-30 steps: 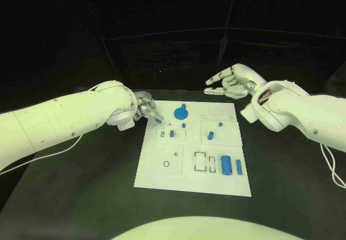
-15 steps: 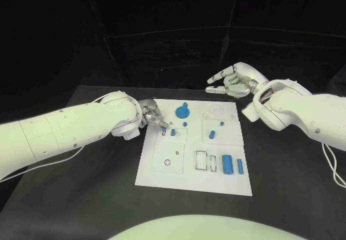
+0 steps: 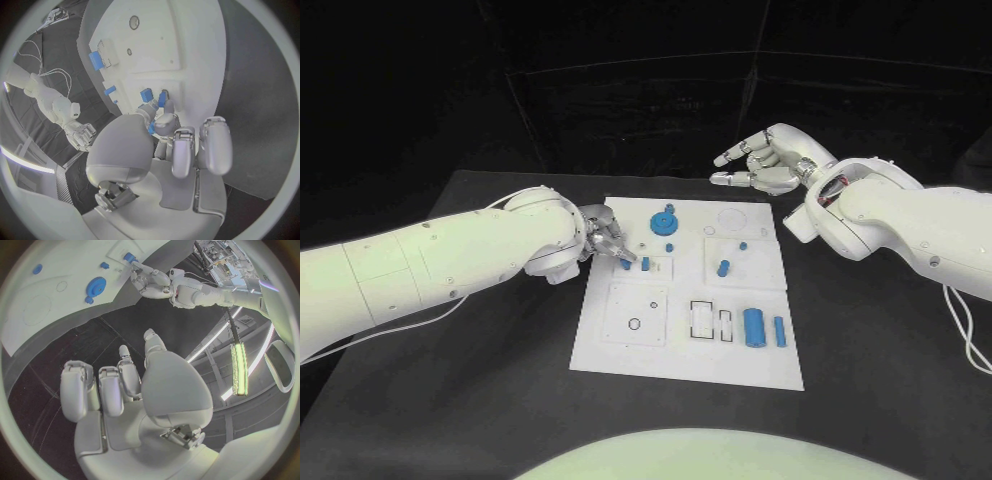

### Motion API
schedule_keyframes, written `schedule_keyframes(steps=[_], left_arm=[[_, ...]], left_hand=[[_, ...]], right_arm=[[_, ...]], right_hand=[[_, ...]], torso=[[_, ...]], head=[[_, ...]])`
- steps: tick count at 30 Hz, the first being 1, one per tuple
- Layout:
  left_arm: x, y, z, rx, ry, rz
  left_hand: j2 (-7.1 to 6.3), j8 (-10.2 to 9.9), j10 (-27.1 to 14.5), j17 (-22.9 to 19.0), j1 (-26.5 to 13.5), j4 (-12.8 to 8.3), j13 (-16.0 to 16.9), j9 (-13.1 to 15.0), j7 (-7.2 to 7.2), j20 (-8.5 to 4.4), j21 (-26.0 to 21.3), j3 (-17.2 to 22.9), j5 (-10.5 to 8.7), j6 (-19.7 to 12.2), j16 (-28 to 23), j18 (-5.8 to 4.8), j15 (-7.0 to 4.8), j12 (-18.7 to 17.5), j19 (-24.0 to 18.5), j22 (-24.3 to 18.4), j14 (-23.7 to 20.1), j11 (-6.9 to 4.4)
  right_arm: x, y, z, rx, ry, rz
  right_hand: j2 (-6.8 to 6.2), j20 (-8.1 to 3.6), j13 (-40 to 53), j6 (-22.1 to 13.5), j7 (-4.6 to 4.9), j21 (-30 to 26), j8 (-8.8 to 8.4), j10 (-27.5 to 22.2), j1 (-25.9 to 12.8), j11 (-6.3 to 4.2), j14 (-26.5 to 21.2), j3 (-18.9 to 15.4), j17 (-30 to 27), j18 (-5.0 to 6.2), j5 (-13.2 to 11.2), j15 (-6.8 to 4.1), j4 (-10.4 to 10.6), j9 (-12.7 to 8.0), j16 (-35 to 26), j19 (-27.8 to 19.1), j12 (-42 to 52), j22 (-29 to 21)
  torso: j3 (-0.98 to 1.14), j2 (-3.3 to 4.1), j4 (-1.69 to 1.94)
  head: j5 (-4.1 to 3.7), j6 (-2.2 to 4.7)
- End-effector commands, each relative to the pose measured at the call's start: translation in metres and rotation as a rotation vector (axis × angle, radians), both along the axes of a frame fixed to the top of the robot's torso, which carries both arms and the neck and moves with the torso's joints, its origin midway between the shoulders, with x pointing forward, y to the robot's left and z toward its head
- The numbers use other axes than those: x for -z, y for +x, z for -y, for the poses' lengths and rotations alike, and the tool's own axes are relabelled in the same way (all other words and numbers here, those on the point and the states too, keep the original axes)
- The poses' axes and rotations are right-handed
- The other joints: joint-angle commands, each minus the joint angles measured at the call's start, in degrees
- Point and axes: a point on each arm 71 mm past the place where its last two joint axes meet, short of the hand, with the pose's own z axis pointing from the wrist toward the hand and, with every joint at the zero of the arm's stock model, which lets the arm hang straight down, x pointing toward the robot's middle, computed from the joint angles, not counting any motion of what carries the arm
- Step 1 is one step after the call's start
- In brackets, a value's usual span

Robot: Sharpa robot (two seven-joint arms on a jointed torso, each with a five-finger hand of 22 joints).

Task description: Assemble the parts on the task board

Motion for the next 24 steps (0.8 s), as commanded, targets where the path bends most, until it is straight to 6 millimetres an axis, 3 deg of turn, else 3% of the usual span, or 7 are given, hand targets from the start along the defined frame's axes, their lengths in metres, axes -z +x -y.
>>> schedule_keyframes(steps=[1, 24], left_arm=[[0.0035, -0.0030, 0.0000, 0.015, 0.037, -0.035], [0.0045, -0.0024, 0.0005, 0.011, 0.044, -0.040]], left_hand=[[0.51, 0.40, 0.15, 15.09, 0.10, -5.65, -0.06, -0.20, -0.22, -0.25, -0.01, 6.04, 0.17, 0.73, 0.18, 0.19, -0.42, -0.32, 0.64, 0.06, 5.84, -0.03], [-0.19, 0.77, 0.53, 15.09, -0.87, -5.77, 0.51, 0.01, -0.28, -0.21, 0.16, 7.87, 0.19, 1.07, 0.18, 0.13, -0.41, 0.08, 0.76, 0.39, 5.84, -0.06]], right_arm=[[-0.0015, -0.0003, -0.0015, -0.012, 0.005, 0.002], [-0.0015, -0.0004, -0.0012, -0.011, 0.005, 0.002]], right_hand=[[0.47, 0.15, 3.77, -0.06, -0.41, -0.18, 0.31, -0.13, -0.08, -0.12, 4.24, -0.44, 7.57, 0.25, 0.39, 0.07, -0.03, 0.02, -0.24, -0.19, -0.02, 1.03], [0.60, 0.15, 3.76, -0.05, -0.41, -0.19, 0.34, -0.13, -0.15, -0.12, 4.24, -0.60, 7.56, 0.25, 0.38, 0.07, 0.05, 0.03, -0.25, -0.19, -0.02, 1.02]], torso=[[-0.01, -0.05, 0.00], [0.02, -0.01, 0.02]], head=[[-0.03, -0.03], [-0.09, -0.12]])
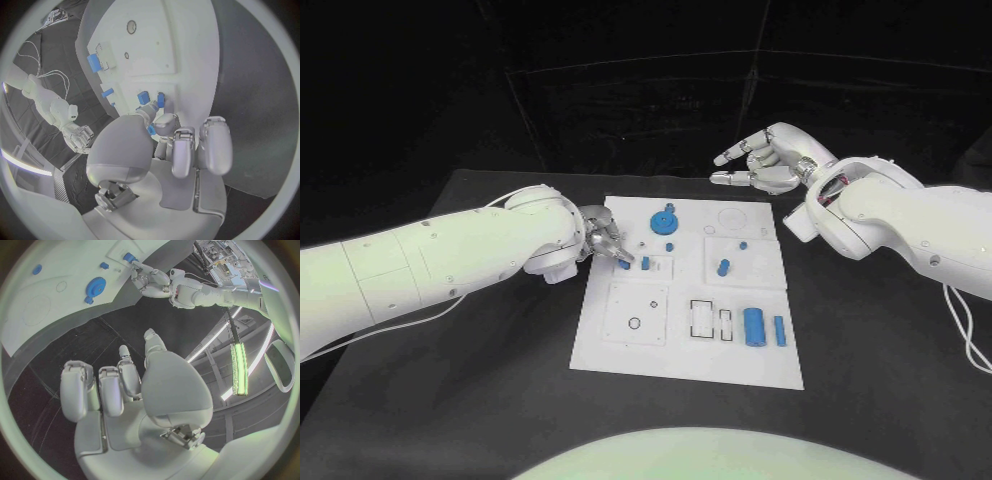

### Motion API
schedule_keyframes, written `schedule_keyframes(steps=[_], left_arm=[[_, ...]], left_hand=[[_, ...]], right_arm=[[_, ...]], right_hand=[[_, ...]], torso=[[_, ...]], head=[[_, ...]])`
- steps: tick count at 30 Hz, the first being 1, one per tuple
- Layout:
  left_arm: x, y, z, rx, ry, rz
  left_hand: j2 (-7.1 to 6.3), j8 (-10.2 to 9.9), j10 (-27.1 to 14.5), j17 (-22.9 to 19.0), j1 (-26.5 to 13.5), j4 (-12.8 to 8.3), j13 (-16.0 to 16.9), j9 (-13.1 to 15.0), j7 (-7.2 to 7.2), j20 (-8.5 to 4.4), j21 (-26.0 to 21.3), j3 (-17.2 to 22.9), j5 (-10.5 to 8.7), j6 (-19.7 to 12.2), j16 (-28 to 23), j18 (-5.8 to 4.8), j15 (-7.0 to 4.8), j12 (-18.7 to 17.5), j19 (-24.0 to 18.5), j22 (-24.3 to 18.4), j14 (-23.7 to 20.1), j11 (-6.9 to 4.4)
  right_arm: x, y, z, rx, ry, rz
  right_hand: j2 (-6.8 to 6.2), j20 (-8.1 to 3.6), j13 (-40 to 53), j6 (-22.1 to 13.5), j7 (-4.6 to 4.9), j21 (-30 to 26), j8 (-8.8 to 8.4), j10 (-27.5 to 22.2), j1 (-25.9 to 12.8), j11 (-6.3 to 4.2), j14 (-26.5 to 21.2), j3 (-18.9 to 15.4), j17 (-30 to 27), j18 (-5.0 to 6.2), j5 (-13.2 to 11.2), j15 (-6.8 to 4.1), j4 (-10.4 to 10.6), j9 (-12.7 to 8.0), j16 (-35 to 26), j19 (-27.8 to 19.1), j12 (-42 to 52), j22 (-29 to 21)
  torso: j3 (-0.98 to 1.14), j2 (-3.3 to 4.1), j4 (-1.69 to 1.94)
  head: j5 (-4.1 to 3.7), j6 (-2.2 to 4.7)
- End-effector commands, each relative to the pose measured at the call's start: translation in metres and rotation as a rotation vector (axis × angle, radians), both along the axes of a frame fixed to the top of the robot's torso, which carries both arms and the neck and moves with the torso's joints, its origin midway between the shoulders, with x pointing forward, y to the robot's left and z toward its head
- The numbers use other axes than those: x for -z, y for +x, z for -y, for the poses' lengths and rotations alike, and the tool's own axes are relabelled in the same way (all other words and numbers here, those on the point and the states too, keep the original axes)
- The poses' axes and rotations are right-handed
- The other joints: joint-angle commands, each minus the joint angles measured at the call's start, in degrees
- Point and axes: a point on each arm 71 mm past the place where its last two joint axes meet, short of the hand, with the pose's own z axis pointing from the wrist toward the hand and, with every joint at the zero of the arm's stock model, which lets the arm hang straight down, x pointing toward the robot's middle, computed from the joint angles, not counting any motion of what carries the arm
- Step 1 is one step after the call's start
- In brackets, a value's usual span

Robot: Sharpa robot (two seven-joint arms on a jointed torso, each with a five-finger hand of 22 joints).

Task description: Assemble the parts on the task board

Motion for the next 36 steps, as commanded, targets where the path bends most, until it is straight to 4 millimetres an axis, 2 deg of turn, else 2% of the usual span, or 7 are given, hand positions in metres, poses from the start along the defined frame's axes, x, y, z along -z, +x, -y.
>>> schedule_keyframes(steps=[1, 6, 11, 25, 32, 36], left_arm=[[0.0036, -0.0019, 0.0020, 0.010, 0.012, -0.019], [0.0038, -0.0007, 0.0029, 0.006, 0.008, -0.020], [0.0042, 0.0004, 0.0035, 0.003, 0.012, -0.023], [0.0044, 0.0041, 0.0044, -0.013, 0.013, -0.015], [0.0049, 0.0064, 0.0038, -0.020, 0.015, -0.013], [0.0051, 0.0069, 0.0036, -0.021, 0.017, -0.015]], left_hand=[[-0.34, 0.63, 0.60, 15.09, -0.77, -5.73, 0.34, 0.23, -0.50, -0.21, 0.18, 6.37, 0.28, 1.09, 0.18, 0.12, -0.40, 0.15, 0.77, 0.44, 5.84, -0.10], [-2.40, 1.45, 1.00, 15.09, -4.24, -4.31, 0.80, 0.61, -0.93, -0.28, 0.53, 4.79, 0.26, 2.38, 0.18, 0.02, -0.55, 0.62, 0.98, 0.96, 5.84, -0.34], [-3.56, 2.23, 1.37, 15.09, -6.32, -3.39, 1.33, 1.05, -1.34, -0.47, 0.91, 3.14, 0.26, 3.31, 0.18, -0.08, -0.83, 1.11, 1.19, 1.50, 5.84, -0.69], [-3.87, 3.39, 1.69, 15.09, -8.47, -2.07, 1.77, 1.97, -1.74, -0.86, 1.23, 0.83, 0.25, 3.69, 0.18, -0.18, -1.20, 1.50, 1.38, 2.01, 5.84, -1.06], [-3.80, 3.97, 1.68, 15.09, -10.99, -0.12, 1.77, 2.55, -1.67, -0.92, 1.23, -1.77, 0.24, 3.50, 0.18, -0.20, -1.19, 1.51, 1.39, 2.09, 5.84, -1.00], [-4.31, 4.21, 1.62, 15.09, -12.06, 0.66, 1.69, 2.82, -1.59, -0.92, 1.19, -3.49, 0.24, 3.35, 0.18, -0.19, -1.16, 1.44, 1.37, 2.07, 5.84, -0.94]], right_arm=[[-0.0015, -0.0004, -0.0012, -0.010, 0.005, 0.004], [-0.0016, -0.0005, -0.0013, -0.010, 0.005, 0.004], [-0.0017, -0.0007, -0.0013, -0.011, 0.005, 0.004], [-0.0020, -0.0012, -0.0013, -0.011, 0.006, 0.006], [-0.0020, -0.0012, -0.0012, -0.011, 0.006, 0.006], [-0.0020, -0.0012, -0.0011, -0.010, 0.006, 0.006]], right_hand=[[0.60, 0.15, 3.76, -0.05, -0.41, -0.18, 0.34, -0.13, -0.15, -0.12, 4.24, -0.21, 7.57, 0.25, 0.38, 0.07, -0.02, 0.03, -0.25, -0.19, -0.02, 1.02], [0.60, 0.15, 3.76, -0.05, -0.41, -0.18, 0.34, -0.13, -0.15, -0.12, 4.24, -0.21, 7.57, 0.25, 0.38, 0.07, -0.02, 0.03, -0.25, -0.19, -0.02, 1.02], [0.60, 0.15, 3.76, -0.05, -0.41, -0.18, 0.34, -0.13, -0.15, -0.12, 4.24, -0.21, 7.57, 0.25, 0.38, 0.07, -0.02, 0.03, -0.25, -0.19, -0.02, 1.02], [0.63, 0.15, 3.70, -0.05, -0.42, -0.21, 0.35, -0.18, -0.14, -0.13, 4.23, -0.29, 7.55, 0.26, 0.36, 0.07, -0.02, 0.03, -0.27, -0.21, -0.09, 0.97], [0.65, 0.14, 3.66, -0.06, -0.42, -0.23, 0.36, -0.21, -0.13, -0.13, 4.23, -0.34, 7.53, 0.27, 0.35, 0.07, -0.02, 0.03, -0.28, -0.22, -0.13, 0.94], [0.65, 0.14, 3.66, -0.06, -0.42, -0.23, 0.36, -0.21, -0.13, -0.13, 4.23, -0.34, 7.53, 0.27, 0.35, 0.07, -0.02, 0.03, -0.28, -0.22, -0.13, 0.94]], torso=[[0.03, 0.02, -0.01], [0.04, 0.02, -0.03], [0.05, 0.04, 0.00], [0.03, 0.01, -0.01], [0.00, 0.01, -0.01], [0.02, 0.01, 0.02]], head=[[-0.10, 0.00], [-0.14, -0.08], [-0.21, -0.16], [-0.41, -0.14], [-0.46, -0.15], [-0.53, -0.20]])
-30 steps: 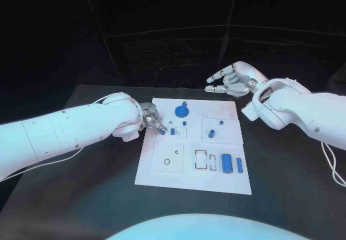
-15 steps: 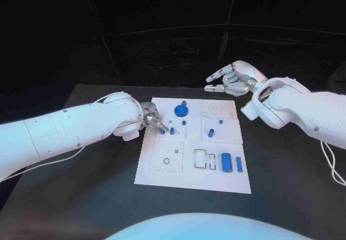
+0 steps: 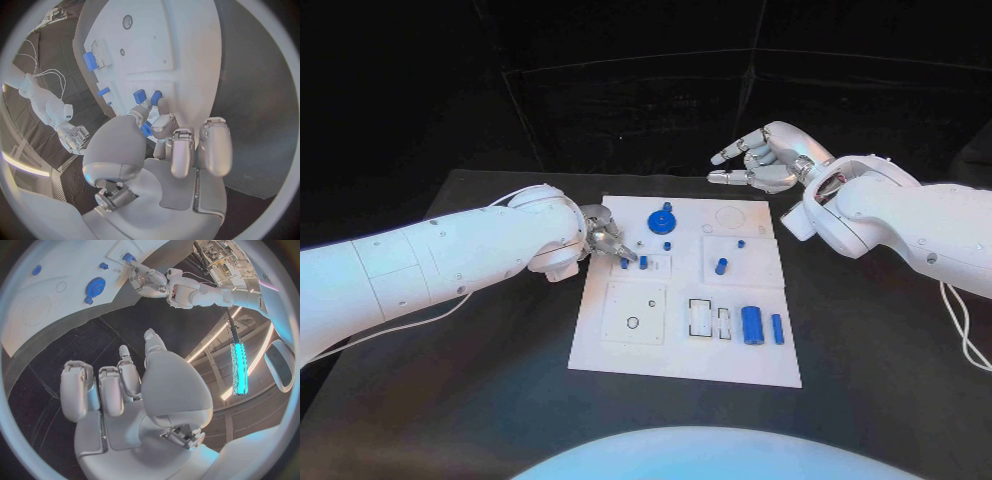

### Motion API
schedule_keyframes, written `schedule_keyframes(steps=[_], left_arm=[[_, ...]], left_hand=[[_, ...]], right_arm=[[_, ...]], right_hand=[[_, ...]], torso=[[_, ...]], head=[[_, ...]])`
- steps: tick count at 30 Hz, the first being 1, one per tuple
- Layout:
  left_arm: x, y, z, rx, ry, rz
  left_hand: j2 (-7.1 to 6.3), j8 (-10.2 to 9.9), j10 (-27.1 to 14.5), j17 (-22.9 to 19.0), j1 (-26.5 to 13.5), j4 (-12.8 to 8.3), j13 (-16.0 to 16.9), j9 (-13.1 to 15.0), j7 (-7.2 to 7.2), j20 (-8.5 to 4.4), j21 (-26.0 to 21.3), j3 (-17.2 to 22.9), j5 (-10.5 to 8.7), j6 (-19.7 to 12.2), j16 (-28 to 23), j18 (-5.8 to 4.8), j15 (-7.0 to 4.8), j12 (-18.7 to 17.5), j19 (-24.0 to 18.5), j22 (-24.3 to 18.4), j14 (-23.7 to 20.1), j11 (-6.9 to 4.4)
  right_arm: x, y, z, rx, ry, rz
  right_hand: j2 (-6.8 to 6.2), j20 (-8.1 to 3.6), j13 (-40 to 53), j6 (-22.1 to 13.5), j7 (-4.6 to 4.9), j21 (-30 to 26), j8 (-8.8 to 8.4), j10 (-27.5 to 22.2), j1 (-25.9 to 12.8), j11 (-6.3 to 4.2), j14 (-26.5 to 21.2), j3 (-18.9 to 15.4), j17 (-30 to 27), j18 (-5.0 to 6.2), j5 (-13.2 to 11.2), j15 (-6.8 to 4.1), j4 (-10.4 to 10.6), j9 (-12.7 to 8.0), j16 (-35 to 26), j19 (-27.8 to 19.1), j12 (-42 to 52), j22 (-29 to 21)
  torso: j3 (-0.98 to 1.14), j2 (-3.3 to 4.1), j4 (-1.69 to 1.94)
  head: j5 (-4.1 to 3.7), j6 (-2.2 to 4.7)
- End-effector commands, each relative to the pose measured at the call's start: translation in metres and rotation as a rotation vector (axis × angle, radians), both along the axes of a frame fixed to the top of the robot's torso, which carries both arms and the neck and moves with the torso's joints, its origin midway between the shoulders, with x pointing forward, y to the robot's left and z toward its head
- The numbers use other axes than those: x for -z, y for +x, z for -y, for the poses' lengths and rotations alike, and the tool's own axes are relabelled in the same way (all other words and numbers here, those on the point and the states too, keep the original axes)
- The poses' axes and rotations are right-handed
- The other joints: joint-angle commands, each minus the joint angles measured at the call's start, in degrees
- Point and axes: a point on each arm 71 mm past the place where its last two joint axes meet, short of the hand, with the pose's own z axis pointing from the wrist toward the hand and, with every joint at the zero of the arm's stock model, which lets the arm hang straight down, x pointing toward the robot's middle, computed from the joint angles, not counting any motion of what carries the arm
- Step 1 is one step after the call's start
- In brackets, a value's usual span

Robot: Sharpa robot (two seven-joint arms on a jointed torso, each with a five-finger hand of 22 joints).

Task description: Assemble the parts on the task board

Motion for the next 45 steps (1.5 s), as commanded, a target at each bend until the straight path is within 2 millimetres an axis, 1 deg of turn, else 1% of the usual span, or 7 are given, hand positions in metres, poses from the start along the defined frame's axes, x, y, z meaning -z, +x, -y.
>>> schedule_keyframes(steps=[1, 9, 13, 23, 29, 35, 45], left_arm=[[0.000, 0.000, 0.000, -0.002, 0.003, -0.007], [-0.003, 0.000, -0.004, -0.018, -0.026, 0.029], [-0.008, 0.001, -0.006, -0.042, -0.099, 0.070], [-0.019, 0.003, -0.011, -0.065, -0.229, 0.169], [-0.033, 0.006, 0.001, 0.037, -0.419, 0.291], [-0.046, 0.007, 0.027, 0.271, -0.464, 0.482], [-0.030, 0.010, 0.058, 0.555, -0.221, 0.574]], left_hand=[[-0.16, 0.48, 0.29, 15.09, -1.04, 0.45, -0.03, 0.15, 0.34, -0.50, 0.18, -1.16, 0.22, -0.25, 0.18, -0.19, -0.32, 0.07, 1.38, 2.07, 5.85, 0.06], [-0.39, 0.80, 0.06, 15.09, -2.55, 2.26, -0.30, 0.61, 0.40, -0.48, -0.07, -4.87, 0.22, -0.68, 0.18, -0.12, -0.30, -0.16, 1.27, 1.84, 5.85, 0.11], [-0.66, -2.17, -7.02, 15.09, -3.22, 3.98, -13.17, -0.40, 2.33, 0.08, -3.01, -8.53, 0.26, -6.65, 0.18, 0.58, 0.73, -10.96, -0.16, -1.79, 5.85, 1.60], [1.50, -5.51, -11.11, 14.89, 0.39, 5.33, -19.63, -3.26, 4.88, 2.06, -7.12, -12.98, 0.32, -11.70, 0.06, 1.61, 2.65, -16.12, -1.93, -6.51, 5.79, 4.06], [4.44, -6.61, -21.31, -5.51, 9.89, 1.94, -24.76, -5.81, 7.56, 4.04, -34.13, -12.01, 0.54, -14.58, -14.85, 7.06, 4.81, -23.76, -16.08, -35.65, -2.92, 6.44], [4.42, -13.18, -26.81, -21.03, 19.61, -4.24, -33.91, -13.02, 9.59, 5.91, -41.42, -6.24, 0.79, -12.69, -28.40, 7.55, 6.68, -33.61, -19.20, -40.44, -12.00, 8.48], [1.06, -20.54, -27.67, -21.89, 18.76, -7.52, -44.33, -20.78, 8.71, 6.11, -42.21, -3.20, 0.43, -7.10, -25.97, 7.44, 7.07, -42.03, -15.74, -41.58, -9.25, 9.10]], right_arm=[[-0.002, 0.000, -0.001, -0.008, 0.005, 0.006], [-0.002, 0.000, 0.000, -0.006, 0.005, 0.006], [-0.002, 0.000, 0.000, -0.005, 0.005, 0.007], [-0.002, 0.000, 0.001, -0.003, 0.004, 0.007], [-0.002, 0.001, 0.002, 0.000, 0.004, 0.008], [-0.001, 0.001, 0.001, -0.001, 0.003, 0.007], [-0.001, 0.002, -0.002, -0.006, 0.004, 0.005]], right_hand=[[0.66, 0.14, 3.66, -0.06, -0.42, -0.23, 0.36, -0.21, -0.13, -0.13, 4.23, -0.34, 7.55, 0.26, 0.35, 0.06, -0.02, 0.03, -0.28, -0.22, -0.13, 0.95], [0.67, 0.14, 3.58, -0.07, -0.41, -0.29, 0.36, -0.28, -0.15, -0.12, 4.21, -0.41, 7.46, 0.29, 0.35, 0.06, 0.00, 0.02, -0.33, -0.27, -0.23, 0.82], [0.67, 0.14, 3.59, -0.07, -0.41, -0.30, 0.36, -0.27, -0.15, -0.12, 4.21, -0.43, 7.46, 0.29, 0.34, 0.06, 0.00, 0.02, -0.33, -0.28, -0.21, 0.80], [0.65, 0.14, 3.62, -0.09, -0.41, -0.28, 0.35, -0.25, -0.11, -0.12, 4.21, -0.48, 7.48, 0.28, 0.32, 0.06, -0.02, 0.02, -0.32, -0.26, -0.18, 0.83], [0.66, 0.14, 3.61, -0.10, -0.40, -0.29, 0.35, -0.26, -0.12, -0.12, 4.21, -0.50, 7.49, 0.29, 0.32, 0.06, -0.02, 0.02, -0.32, -0.27, -0.18, 0.82], [0.66, 0.14, 3.62, -0.10, -0.40, -0.28, 0.35, -0.25, -0.11, -0.12, 4.21, -0.51, 7.48, 0.28, 0.32, 0.06, -0.02, 0.02, -0.33, -0.26, -0.17, 0.84], [0.68, 0.14, 3.67, -0.11, -0.40, -0.26, 0.35, -0.21, -0.10, -0.12, 4.22, -0.54, 7.51, 0.27, 0.32, 0.07, -0.03, 0.02, -0.31, -0.24, -0.11, 0.88]], torso=[[0.00, 0.00, 0.02], [-0.09, -0.04, 0.04], [-0.01, -0.08, 0.06], [-0.04, -0.02, 0.07], [0.01, -0.04, 0.08], [-0.08, 0.05, -0.09], [-0.03, 0.10, -0.10]], head=[[-0.05, -0.05], [-0.16, -0.07], [-0.22, 0.03], [-0.38, 0.18], [-0.65, 0.45], [-1.21, 1.02], [-1.78, 1.57]])
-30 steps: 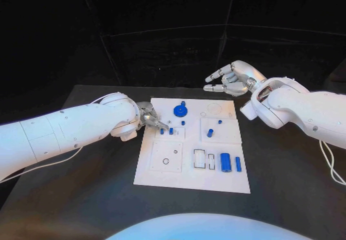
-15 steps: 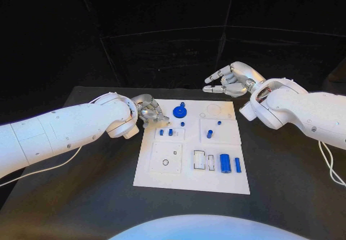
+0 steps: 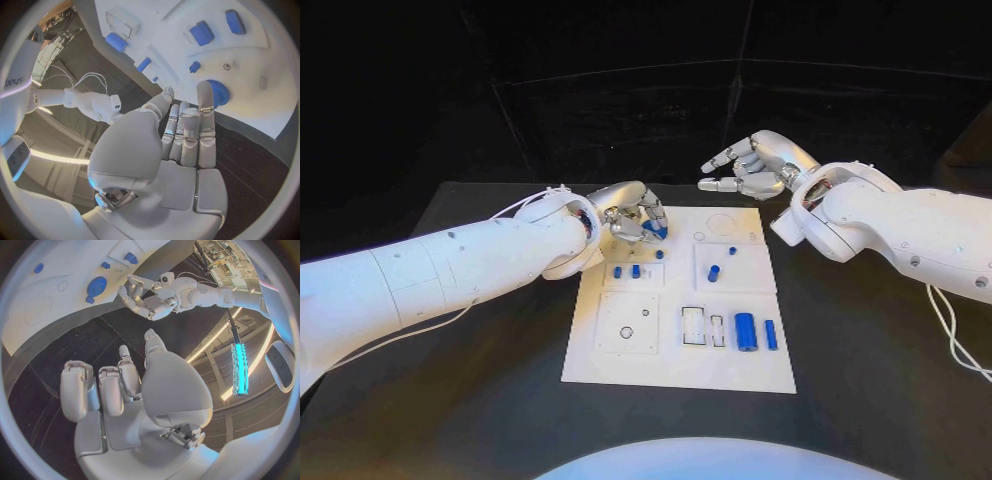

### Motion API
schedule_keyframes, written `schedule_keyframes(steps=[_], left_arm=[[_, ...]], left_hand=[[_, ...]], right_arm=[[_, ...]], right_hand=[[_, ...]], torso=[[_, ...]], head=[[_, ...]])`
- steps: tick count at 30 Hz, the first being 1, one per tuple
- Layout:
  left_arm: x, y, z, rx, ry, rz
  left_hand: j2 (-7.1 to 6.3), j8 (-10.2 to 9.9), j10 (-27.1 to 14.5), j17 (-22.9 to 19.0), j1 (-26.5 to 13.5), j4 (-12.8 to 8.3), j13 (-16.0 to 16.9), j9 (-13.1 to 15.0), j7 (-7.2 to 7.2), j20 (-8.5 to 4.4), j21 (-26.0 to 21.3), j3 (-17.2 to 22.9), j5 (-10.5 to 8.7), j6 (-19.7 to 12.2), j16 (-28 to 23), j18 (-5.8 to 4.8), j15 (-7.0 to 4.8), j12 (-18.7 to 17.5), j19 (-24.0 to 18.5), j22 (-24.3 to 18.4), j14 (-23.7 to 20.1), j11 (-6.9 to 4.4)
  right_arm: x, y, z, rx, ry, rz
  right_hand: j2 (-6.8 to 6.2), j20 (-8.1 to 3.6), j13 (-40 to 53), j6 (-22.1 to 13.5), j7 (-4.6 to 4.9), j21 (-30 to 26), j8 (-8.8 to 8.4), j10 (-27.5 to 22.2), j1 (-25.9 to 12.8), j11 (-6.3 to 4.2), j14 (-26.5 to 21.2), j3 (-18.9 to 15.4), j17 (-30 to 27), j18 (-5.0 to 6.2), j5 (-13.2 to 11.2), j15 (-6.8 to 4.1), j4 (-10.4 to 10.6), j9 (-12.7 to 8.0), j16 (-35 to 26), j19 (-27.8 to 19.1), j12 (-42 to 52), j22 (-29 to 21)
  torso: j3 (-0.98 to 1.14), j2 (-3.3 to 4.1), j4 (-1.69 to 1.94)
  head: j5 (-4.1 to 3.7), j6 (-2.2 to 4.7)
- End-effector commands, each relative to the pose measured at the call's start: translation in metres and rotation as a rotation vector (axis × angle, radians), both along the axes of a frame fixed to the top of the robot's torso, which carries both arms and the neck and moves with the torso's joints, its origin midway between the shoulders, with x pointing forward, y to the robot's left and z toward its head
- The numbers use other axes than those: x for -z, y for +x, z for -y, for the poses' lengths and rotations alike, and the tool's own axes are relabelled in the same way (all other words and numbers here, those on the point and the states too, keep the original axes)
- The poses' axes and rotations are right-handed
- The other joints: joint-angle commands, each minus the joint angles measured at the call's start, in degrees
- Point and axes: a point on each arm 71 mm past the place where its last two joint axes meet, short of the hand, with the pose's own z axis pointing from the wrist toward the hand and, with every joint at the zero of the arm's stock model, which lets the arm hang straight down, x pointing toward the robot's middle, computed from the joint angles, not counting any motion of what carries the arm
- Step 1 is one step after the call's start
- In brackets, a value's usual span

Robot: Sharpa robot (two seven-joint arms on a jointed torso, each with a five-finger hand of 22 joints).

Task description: Assemble the parts on the task board

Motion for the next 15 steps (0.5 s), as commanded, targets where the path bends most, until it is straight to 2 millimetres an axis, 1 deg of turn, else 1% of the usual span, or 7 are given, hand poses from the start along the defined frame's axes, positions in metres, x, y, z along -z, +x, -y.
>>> schedule_keyframes(steps=[1, 3, 6, 9, 10, 12, 15], left_arm=[[0.003, -0.003, 0.009, 0.135, 0.138, 0.129], [0.008, -0.002, 0.012, 0.149, 0.185, 0.129], [0.013, -0.001, 0.015, 0.162, 0.242, 0.123], [0.017, 0.000, 0.018, 0.168, 0.276, 0.123], [0.017, 0.000, 0.019, 0.170, 0.287, 0.124], [0.019, 0.001, 0.021, 0.172, 0.304, 0.127], [0.021, 0.003, 0.023, 0.172, 0.324, 0.132]], left_hand=[[-0.64, -1.21, -0.09, 1.27, -0.26, -0.28, -1.78, -1.22, 0.09, 0.06, 0.21, 0.39, -0.15, 0.94, 2.15, 0.72, -0.11, -1.21, 1.16, 0.03, 1.62, -0.03], [-0.89, -2.07, 0.08, 3.64, -0.71, -0.53, -2.97, -2.09, -0.03, 0.01, 0.72, 0.40, -0.14, 1.46, 4.82, 0.76, -0.15, -1.82, 2.31, 0.22, 3.46, -0.02], [-1.24, -3.06, 0.21, 8.70, -1.53, -0.64, -4.41, -3.14, -0.17, -0.06, 1.93, -0.13, -0.15, 2.19, 9.65, 0.70, -0.25, -2.42, 4.26, 0.88, 6.52, -0.10], [-1.24, -3.79, 1.07, 12.55, -2.00, -0.80, -5.61, -4.01, -0.33, -0.28, 6.39, -0.55, -0.08, 3.20, 13.18, -0.01, -0.48, -2.54, 6.96, 5.29, 8.55, -0.20], [-1.17, -3.98, 1.43, 13.87, -2.06, -0.86, -5.97, -4.26, -0.40, -0.35, 8.38, -0.62, -0.15, 3.58, 14.29, -0.38, -0.55, -2.56, 8.00, 7.31, 9.22, -0.37], [-1.02, -4.18, 1.77, 14.53, -2.12, -0.92, -6.39, -4.53, -0.47, -0.43, 9.70, -0.66, -0.15, 4.01, 14.97, -0.60, -0.62, -2.63, 8.72, 8.65, 9.62, -0.42], [-0.90, -4.23, 1.84, 14.66, -2.11, -0.98, -6.66, -4.66, -0.53, -0.46, 10.10, -0.64, -0.16, 4.38, 15.19, -0.66, -0.64, -2.73, 8.95, 9.05, 9.73, -0.44]], right_arm=[[-0.001, 0.000, -0.002, -0.010, 0.005, 0.004], [-0.001, 0.000, -0.002, -0.010, 0.005, 0.003], [-0.001, 0.000, -0.002, -0.010, 0.005, 0.003], [-0.001, 0.000, -0.003, -0.011, 0.005, 0.004], [-0.001, 0.000, -0.003, -0.012, 0.005, 0.004], [-0.001, 0.000, -0.004, -0.013, 0.005, 0.004], [-0.001, 0.000, -0.005, -0.014, 0.006, 0.004]], right_hand=[[0.37, 0.14, 3.67, -0.11, -0.40, -0.26, 0.36, -0.21, 0.21, -0.12, 4.22, -0.24, 7.48, 0.28, 0.32, 0.07, 0.00, 0.02, -0.31, -0.24, -0.11, 0.88], [0.37, 0.14, 3.67, -0.11, -0.40, -0.26, 0.36, -0.21, 0.21, -0.12, 4.22, -0.24, 7.48, 0.28, 0.32, 0.07, 0.00, 0.02, -0.31, -0.24, -0.11, 0.88], [0.37, 0.14, 3.67, -0.11, -0.40, -0.26, 0.36, -0.21, 0.21, -0.12, 4.22, -0.24, 7.48, 0.28, 0.32, 0.07, 0.00, 0.02, -0.31, -0.24, -0.11, 0.88], [0.37, 0.14, 3.67, -0.11, -0.40, -0.26, 0.36, -0.21, 0.21, -0.12, 4.22, -0.24, 7.48, 0.28, 0.32, 0.07, 0.00, 0.02, -0.31, -0.24, -0.11, 0.88], [0.37, 0.14, 3.67, -0.11, -0.40, -0.26, 0.36, -0.21, 0.21, -0.12, 4.22, -0.24, 7.48, 0.28, 0.32, 0.07, 0.00, 0.02, -0.31, -0.24, -0.11, 0.88], [0.37, 0.14, 3.67, -0.11, -0.40, -0.26, 0.36, -0.21, 0.21, -0.12, 4.22, -0.24, 7.48, 0.28, 0.32, 0.07, 0.00, 0.02, -0.31, -0.24, -0.11, 0.88], [0.41, 0.14, 3.67, -0.12, -0.40, -0.27, 0.36, -0.21, 0.27, -0.12, 4.22, -0.27, 7.50, 0.28, 0.34, 0.07, -0.03, 0.01, -0.30, -0.24, -0.11, 0.87]], torso=[[-0.05, 0.09, -0.05], [-0.05, 0.11, -0.07], [-0.06, 0.20, -0.17], [0.00, 0.18, -0.13], [-0.03, 0.18, -0.11], [0.00, 0.15, -0.11], [-0.02, 0.11, -0.12]], head=[[-0.28, 0.17], [-0.35, 0.14], [-0.33, 0.22], [-0.44, 0.16], [-0.51, 0.15], [-0.53, 0.14], [-0.51, 0.16]])
